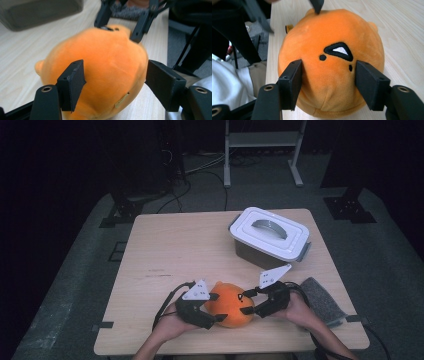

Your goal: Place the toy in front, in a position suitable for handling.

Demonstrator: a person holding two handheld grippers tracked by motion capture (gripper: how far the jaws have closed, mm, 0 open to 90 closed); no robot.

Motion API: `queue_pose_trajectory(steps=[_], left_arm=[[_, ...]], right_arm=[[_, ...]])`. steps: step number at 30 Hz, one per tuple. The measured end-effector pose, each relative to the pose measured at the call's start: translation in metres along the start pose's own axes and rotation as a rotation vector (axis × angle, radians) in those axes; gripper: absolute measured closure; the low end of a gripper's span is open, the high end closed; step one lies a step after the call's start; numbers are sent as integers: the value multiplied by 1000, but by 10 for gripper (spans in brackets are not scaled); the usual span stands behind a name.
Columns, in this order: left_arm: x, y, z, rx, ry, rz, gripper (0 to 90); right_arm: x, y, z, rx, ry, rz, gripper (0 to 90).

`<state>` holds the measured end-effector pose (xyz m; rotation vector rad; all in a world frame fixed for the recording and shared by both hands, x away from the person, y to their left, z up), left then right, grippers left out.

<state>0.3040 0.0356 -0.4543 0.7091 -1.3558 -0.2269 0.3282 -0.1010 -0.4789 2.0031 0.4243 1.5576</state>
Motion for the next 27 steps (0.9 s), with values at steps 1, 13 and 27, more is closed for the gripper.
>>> queue_pose_trajectory(steps=[1,13,27], left_arm=[[1,2,-2,9,-5,3,297],[-1,-18,-27,-17,66,-8,311],[-18,-7,-2,-81,37,-64,358]], right_arm=[[-1,0,0,1,12,-1,393],[-7,3,-1,9,107,-19,478],[-4,3,17,-44,103,-26,468]])
Point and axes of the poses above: each handheld gripper's, and its own axes: y roughly backward along the jaws, x roughly out of its top, z roughly to its right, the point moved 9 cm from there along -y, roughly forward along the jaws
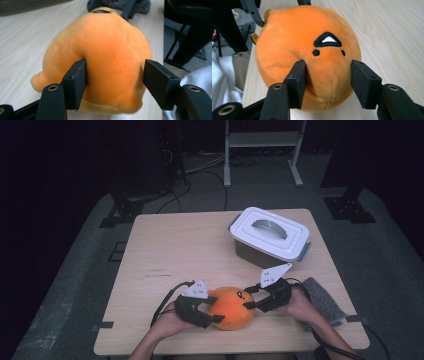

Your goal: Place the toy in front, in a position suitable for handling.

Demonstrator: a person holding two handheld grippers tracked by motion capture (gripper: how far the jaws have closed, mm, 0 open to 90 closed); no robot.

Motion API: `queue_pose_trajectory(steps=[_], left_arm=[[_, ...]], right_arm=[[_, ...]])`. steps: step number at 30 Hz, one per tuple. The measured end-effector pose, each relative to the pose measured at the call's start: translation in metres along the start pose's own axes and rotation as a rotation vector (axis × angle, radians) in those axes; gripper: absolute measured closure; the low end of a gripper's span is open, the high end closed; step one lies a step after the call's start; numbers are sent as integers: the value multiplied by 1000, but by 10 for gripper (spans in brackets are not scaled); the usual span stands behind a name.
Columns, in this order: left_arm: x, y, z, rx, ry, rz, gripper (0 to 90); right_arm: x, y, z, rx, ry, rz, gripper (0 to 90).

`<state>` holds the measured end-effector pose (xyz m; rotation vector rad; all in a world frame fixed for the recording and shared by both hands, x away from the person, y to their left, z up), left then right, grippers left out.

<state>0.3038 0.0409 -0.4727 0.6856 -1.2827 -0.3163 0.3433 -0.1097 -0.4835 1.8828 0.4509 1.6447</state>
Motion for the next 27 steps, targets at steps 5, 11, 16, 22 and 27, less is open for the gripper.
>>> queue_pose_trajectory(steps=[5,11,16,22,27], left_arm=[[6,3,-5,3,9,23,337],[10,3,-11,25,7,40,295],[11,5,-13,36,11,54,275],[12,10,-15,43,10,72,262],[11,14,-16,53,6,82,252]], right_arm=[[-3,4,-7,17,-11,-3,460],[-5,10,-16,29,-37,16,439],[-4,14,-16,36,-68,39,381],[4,19,-16,51,-88,75,346],[8,22,-15,52,-84,77,345]])
Point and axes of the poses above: each handheld gripper's, and its own axes: y roughly backward along the jaws, x roughly out of its top, z roughly to its right, the point moved 9 cm from there along -y, roughly forward along the jaws
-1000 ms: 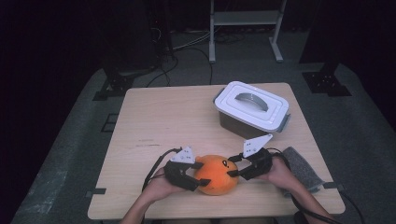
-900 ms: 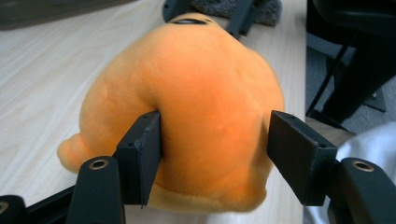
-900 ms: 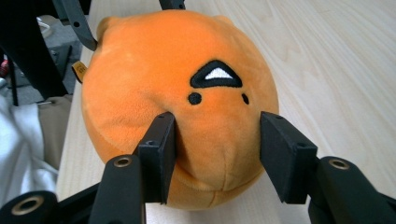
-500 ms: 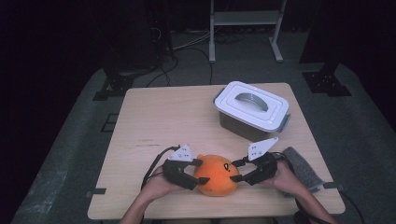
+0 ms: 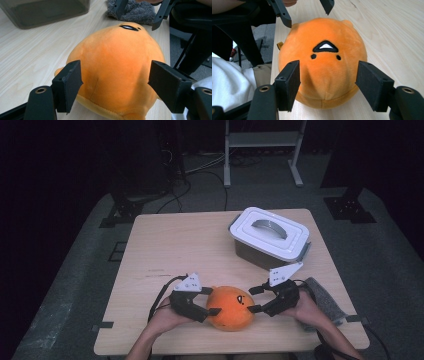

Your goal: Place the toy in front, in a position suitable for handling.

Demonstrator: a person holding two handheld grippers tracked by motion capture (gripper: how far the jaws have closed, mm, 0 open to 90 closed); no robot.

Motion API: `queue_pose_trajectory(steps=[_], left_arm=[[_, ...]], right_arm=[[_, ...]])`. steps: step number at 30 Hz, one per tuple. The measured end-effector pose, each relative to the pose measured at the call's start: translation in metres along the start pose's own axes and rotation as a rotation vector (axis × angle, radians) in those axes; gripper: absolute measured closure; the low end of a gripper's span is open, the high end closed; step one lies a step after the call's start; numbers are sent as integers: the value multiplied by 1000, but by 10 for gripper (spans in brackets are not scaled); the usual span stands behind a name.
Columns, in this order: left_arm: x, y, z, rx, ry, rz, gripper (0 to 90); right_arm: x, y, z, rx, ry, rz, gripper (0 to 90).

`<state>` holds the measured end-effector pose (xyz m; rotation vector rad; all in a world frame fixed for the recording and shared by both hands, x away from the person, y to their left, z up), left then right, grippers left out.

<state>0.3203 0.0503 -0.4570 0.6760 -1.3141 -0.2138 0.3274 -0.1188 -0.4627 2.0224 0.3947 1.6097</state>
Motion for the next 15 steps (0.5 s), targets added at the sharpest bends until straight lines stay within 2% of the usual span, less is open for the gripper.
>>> queue_pose_trajectory(steps=[4,11,15], left_arm=[[0,5,-4,30,-10,9,233],[0,11,-9,61,-19,20,191],[-2,15,-13,82,-7,26,174]], right_arm=[[6,5,5,-26,7,13,338],[19,29,24,-120,1,51,298],[26,42,37,-171,0,57,279]])
Point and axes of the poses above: each handheld gripper's, and its own axes: y roughly backward along the jaws, x roughly out of its top, z roughly to its right, the point moved 9 cm from there along -y, roughly forward along the jaws
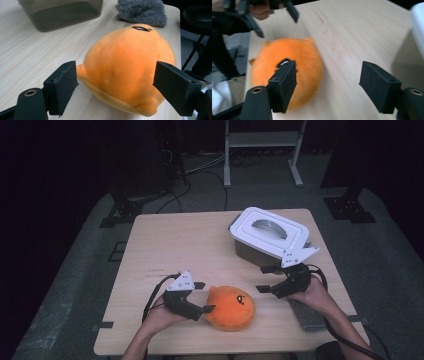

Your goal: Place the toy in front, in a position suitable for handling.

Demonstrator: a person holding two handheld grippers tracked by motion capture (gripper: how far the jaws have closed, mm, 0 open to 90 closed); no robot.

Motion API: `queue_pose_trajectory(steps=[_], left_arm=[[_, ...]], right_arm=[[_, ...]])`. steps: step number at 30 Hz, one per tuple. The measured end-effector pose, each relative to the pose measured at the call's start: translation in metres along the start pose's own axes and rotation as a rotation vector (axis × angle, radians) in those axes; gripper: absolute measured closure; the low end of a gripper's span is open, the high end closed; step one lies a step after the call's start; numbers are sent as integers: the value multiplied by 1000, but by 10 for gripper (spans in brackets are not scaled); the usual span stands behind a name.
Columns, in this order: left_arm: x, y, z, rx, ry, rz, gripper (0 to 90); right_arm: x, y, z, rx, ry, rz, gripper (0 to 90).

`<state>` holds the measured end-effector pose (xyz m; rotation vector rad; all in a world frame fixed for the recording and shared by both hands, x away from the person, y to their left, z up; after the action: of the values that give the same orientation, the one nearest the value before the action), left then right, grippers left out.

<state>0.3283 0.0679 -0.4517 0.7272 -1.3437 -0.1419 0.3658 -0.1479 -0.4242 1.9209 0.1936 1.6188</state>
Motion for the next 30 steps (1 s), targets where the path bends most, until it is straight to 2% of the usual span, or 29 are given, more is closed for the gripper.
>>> queue_pose_trajectory(steps=[9,14,17,23,30], left_arm=[[-10,14,-10,57,21,10,132],[-18,21,-12,76,37,9,122],[-20,24,-13,84,30,11,116],[-20,24,-13,85,30,15,116],[-21,25,-13,84,40,18,115]], right_arm=[[14,20,32,-91,-4,-12,259],[22,26,49,-127,-6,-14,254],[29,29,59,-150,-7,-16,252],[42,30,70,-172,-1,-12,252],[50,28,79,-175,-8,-6,251]])
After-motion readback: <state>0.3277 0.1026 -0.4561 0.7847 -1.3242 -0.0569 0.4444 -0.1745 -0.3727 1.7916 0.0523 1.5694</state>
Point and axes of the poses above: each handheld gripper's, and its own axes: y roughly backward along the jaws, x roughly out of its top, z roughly to its right, the point moved 9 cm from there along -y, roughly forward along the jaws
